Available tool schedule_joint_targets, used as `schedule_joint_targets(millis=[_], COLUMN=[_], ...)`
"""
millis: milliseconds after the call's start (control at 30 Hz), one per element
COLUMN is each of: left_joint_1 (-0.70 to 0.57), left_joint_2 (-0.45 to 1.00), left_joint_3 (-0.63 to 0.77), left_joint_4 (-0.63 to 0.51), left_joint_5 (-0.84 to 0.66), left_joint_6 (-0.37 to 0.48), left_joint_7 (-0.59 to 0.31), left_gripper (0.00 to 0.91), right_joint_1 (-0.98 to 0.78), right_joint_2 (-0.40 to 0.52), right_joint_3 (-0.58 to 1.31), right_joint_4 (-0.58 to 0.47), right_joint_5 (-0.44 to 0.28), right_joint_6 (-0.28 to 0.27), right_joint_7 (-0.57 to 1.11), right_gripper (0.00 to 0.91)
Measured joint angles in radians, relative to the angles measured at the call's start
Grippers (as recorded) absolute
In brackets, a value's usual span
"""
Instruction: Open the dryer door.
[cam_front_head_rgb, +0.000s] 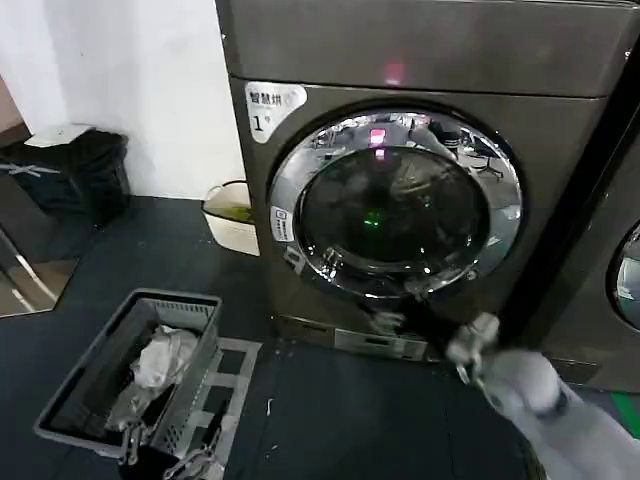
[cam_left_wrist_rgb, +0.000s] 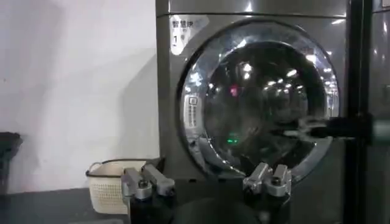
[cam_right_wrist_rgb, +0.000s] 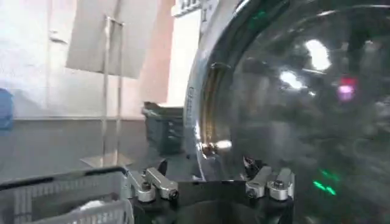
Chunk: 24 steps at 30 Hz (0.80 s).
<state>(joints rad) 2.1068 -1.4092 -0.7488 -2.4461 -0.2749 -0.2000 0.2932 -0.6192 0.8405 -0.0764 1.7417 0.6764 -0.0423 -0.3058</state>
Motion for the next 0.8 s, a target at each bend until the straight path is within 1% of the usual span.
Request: schedule_joint_targets(millis=[133, 233, 467, 667, 800], left_joint_1=[-0.012, -0.008, -0.008, -0.012, -0.018], left_joint_2=[-0.003, -0.001, 0.000, -0.004, -0.002], left_joint_3=[-0.009, -0.019, -0.023, -0.024, -0.029], left_joint_4=[0.014, 0.013, 0.008, 0.008, 0.006], left_joint_5=[0.011, 0.001, 0.003, 0.004, -0.001], left_joint_6=[-0.008, -0.005, -0.005, -0.012, -0.012], left_joint_7=[0.000, 0.000, 0.001, 0.001, 0.001], left_gripper=[0.907, 0.907, 0.907, 0.907, 0.907], right_joint_1=[0.123, 0.188, 0.280, 0.323, 0.345], right_joint_2=[0.063, 0.106, 0.192, 0.257, 0.285], right_joint_3=[-0.091, -0.148, -0.213, -0.240, -0.258], right_joint_4=[-0.101, -0.165, -0.273, -0.343, -0.355], right_joint_5=[-0.027, -0.034, -0.070, -0.071, -0.069], right_joint_6=[0.013, 0.013, 0.003, 0.003, 0.003], right_joint_7=[-0.009, -0.010, -0.011, -0.013, -0.013], right_gripper=[0.907, 0.907, 0.907, 0.907, 0.907])
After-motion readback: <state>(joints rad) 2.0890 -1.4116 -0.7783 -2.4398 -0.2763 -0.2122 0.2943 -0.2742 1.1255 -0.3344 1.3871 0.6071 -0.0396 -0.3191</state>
